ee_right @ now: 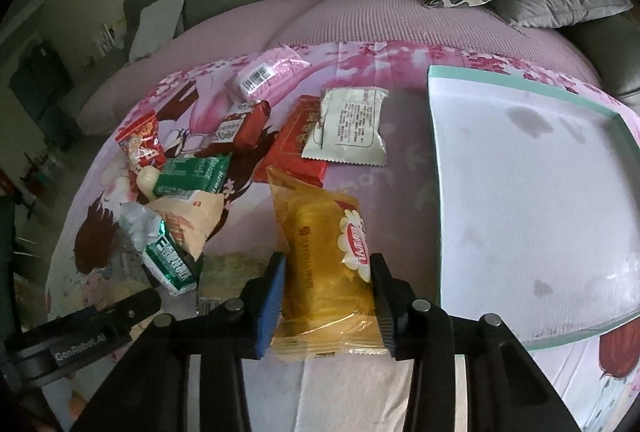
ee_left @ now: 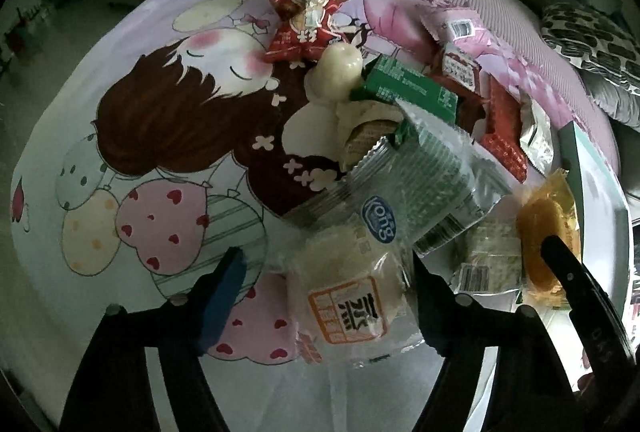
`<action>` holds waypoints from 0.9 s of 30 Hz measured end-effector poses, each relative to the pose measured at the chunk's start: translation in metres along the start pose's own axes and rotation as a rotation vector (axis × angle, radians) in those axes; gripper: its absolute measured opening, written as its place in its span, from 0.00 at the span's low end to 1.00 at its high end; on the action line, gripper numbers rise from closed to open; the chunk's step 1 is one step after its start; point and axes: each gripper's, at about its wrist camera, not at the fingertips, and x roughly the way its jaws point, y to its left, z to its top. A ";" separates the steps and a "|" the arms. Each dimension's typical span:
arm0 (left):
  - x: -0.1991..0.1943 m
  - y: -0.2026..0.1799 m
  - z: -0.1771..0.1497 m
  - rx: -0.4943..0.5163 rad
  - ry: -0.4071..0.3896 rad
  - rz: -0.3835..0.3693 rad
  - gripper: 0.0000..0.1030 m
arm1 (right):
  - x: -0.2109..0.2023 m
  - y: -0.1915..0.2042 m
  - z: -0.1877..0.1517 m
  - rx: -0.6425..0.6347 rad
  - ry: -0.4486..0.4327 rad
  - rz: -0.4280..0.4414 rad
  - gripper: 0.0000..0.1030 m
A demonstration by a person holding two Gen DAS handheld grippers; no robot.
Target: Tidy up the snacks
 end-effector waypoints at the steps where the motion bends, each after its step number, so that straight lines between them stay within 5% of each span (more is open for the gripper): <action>1: -0.002 0.000 0.001 0.000 -0.005 0.001 0.74 | -0.001 -0.001 0.000 0.006 -0.001 0.004 0.40; 14: -0.021 0.006 0.008 -0.046 -0.067 -0.003 0.72 | -0.022 -0.003 0.005 0.043 -0.052 0.083 0.37; 27: -0.061 0.002 0.013 -0.037 -0.210 -0.017 0.72 | -0.047 -0.004 0.012 0.050 -0.133 0.111 0.37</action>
